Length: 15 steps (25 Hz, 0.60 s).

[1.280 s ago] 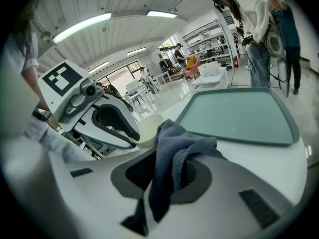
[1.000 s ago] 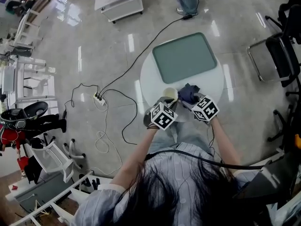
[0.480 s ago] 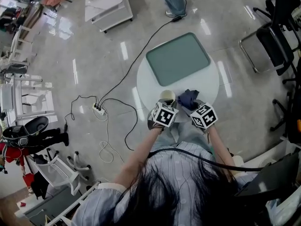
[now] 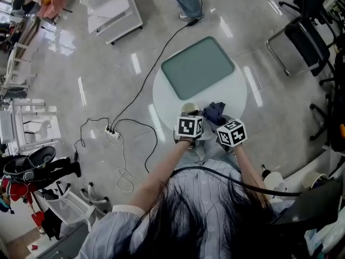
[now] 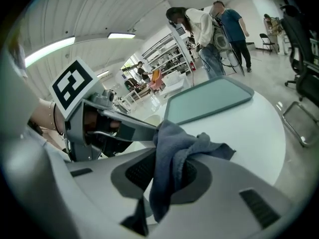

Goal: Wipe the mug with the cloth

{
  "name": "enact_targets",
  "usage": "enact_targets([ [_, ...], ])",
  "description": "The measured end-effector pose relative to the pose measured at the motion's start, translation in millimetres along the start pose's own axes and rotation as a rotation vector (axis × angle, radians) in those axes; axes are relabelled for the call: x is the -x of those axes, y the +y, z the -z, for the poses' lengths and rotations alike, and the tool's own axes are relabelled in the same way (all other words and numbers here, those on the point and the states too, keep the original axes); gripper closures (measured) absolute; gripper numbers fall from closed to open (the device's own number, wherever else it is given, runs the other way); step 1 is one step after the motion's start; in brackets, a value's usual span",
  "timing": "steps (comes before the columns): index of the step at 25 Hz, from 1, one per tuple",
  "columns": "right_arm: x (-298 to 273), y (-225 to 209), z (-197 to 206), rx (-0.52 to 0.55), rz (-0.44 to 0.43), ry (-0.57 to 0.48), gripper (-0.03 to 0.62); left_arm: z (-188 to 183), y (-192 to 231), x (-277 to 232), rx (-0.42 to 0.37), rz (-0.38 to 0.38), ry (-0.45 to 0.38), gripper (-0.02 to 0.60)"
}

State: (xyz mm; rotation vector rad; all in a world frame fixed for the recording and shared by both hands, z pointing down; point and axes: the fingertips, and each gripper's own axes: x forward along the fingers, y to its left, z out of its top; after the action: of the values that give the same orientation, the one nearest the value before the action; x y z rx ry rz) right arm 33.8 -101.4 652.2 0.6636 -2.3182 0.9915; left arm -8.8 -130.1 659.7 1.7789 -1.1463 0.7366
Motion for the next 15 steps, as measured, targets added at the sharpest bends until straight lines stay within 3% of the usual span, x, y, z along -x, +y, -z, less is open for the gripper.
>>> enact_targets([
  [3, -1.3, 0.6, 0.3, -0.005, 0.010, 0.003, 0.514, -4.7, -1.9, 1.4, -0.008, 0.024, 0.007, 0.537],
  [5, -2.8, 0.9, -1.6, -0.011, 0.012, 0.001, 0.514, -6.8, -6.3, 3.4, -0.110, 0.066, 0.027, 0.537],
  [10, -4.2, 0.6, -2.4, -0.023, 0.020, 0.002, 0.514, -5.7, -21.6, 20.4, -0.545, 0.205, 0.124, 0.535],
  [15, -8.5, 6.2, -2.6, -0.038, 0.031, -0.001, 0.514, -28.3, -5.0, 32.2, -1.006, 0.243, 0.176, 0.537],
])
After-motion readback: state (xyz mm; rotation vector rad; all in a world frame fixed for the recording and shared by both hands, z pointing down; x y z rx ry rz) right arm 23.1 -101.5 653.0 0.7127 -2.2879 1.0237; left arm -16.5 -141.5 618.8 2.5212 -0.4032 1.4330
